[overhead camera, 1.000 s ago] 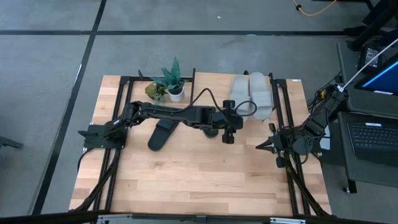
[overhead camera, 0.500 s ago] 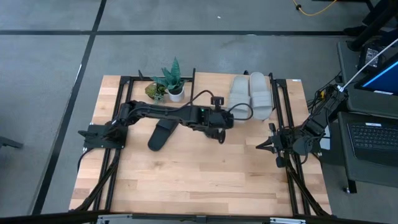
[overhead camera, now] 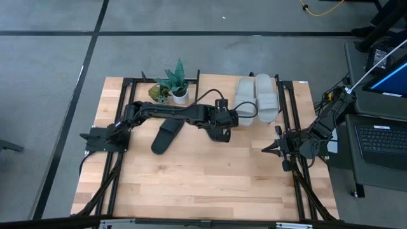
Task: Pick and place slides into the shelf
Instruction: Put the gray slipper on the shelf
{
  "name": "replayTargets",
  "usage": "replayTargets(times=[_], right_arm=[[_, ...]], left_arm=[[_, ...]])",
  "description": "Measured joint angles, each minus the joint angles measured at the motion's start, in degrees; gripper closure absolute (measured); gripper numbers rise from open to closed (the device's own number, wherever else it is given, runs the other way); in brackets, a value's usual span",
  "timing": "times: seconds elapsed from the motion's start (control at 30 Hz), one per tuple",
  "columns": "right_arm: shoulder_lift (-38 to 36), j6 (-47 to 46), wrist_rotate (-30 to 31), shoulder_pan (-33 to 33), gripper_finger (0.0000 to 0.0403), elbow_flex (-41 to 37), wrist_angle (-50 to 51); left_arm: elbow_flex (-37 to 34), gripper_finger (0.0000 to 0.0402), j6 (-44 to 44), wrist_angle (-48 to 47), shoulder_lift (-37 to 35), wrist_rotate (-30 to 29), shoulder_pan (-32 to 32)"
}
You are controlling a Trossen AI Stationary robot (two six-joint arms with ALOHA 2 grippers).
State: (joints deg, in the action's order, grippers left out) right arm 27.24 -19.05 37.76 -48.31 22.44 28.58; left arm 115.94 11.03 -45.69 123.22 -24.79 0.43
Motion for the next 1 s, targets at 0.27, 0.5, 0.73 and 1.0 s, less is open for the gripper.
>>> replayTargets(times=[0.27,0.5,0.73,1.0], right_arm=[[0.0,0.0,0.0,0.0,0.0397,0.0,0.0],[0.0,0.1,0.0,0.0,0.0397,0.0,0.0],[0.0,0.1,0.0,0.0,0.0397,0.0,0.0],[0.0,0.0,0.0,0.0,0.0397,0.0,0.0]], left_arm=[[0.1,0.0401,0.6,0.7,1.2,0.8,0.7],[0.0,0.0401,1.7,3.8,1.4,2.1,1.2],[0.0,0.0401,3.0,5.7,1.3,4.4,1.7],[0.0,0.0401,3.1,6.1,1.3,4.6,2.0]])
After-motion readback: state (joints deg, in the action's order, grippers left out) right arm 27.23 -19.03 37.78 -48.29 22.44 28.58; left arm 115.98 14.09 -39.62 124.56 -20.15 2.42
